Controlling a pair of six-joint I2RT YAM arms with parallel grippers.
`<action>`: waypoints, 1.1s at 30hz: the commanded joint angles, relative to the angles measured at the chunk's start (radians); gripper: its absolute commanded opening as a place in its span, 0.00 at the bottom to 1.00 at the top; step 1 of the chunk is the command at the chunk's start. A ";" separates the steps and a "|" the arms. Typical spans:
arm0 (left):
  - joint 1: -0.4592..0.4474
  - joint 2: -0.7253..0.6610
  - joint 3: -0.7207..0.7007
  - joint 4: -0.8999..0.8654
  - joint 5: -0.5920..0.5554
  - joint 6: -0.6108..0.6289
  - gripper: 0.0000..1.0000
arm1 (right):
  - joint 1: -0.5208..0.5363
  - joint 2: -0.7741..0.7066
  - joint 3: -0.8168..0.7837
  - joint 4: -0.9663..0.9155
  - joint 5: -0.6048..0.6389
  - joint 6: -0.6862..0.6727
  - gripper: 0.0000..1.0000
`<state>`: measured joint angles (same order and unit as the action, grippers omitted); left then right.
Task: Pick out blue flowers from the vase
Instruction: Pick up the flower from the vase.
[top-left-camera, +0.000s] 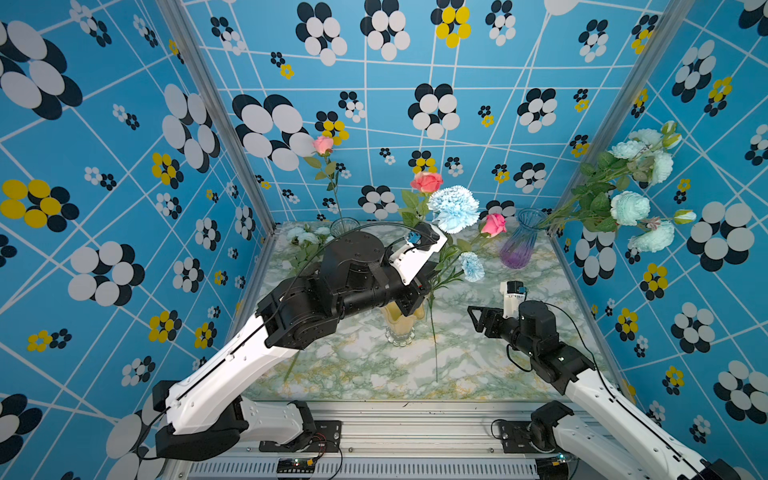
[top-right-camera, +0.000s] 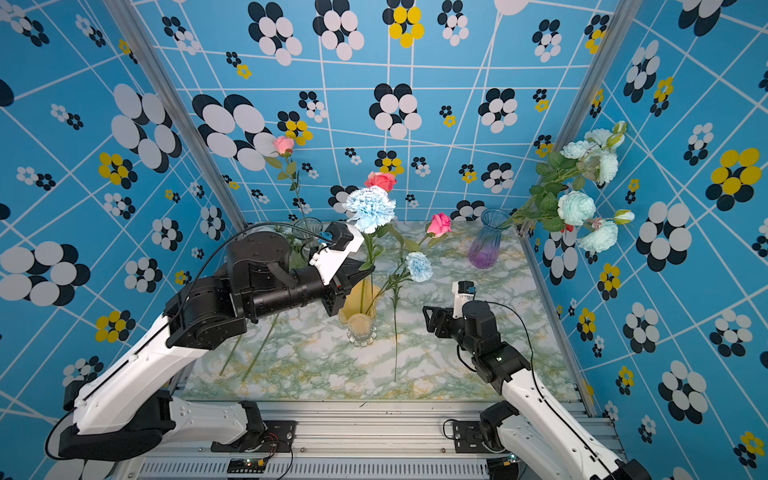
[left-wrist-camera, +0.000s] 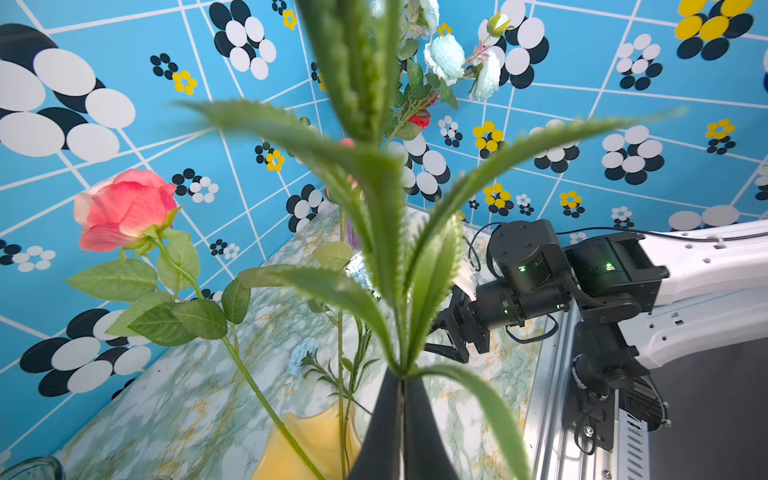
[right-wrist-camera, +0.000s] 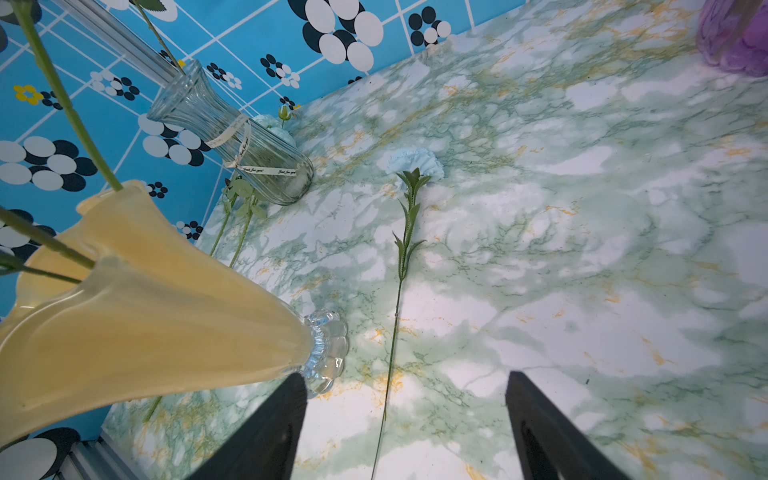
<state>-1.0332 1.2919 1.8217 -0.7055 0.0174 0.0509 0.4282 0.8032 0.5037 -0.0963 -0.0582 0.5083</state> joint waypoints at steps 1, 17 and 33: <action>0.007 0.018 0.075 -0.043 0.111 -0.050 0.00 | -0.011 0.005 -0.001 0.013 -0.010 -0.001 0.80; 0.032 -0.025 -0.331 0.359 0.302 -0.188 0.00 | -0.019 -0.045 0.026 -0.042 -0.093 -0.054 0.81; 0.202 -0.034 -0.529 0.567 0.499 -0.316 0.00 | 0.053 -0.045 0.353 -0.265 -0.523 -0.145 0.62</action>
<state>-0.8417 1.2678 1.2987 -0.1940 0.4526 -0.2340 0.4469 0.7536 0.8131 -0.3603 -0.4820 0.3805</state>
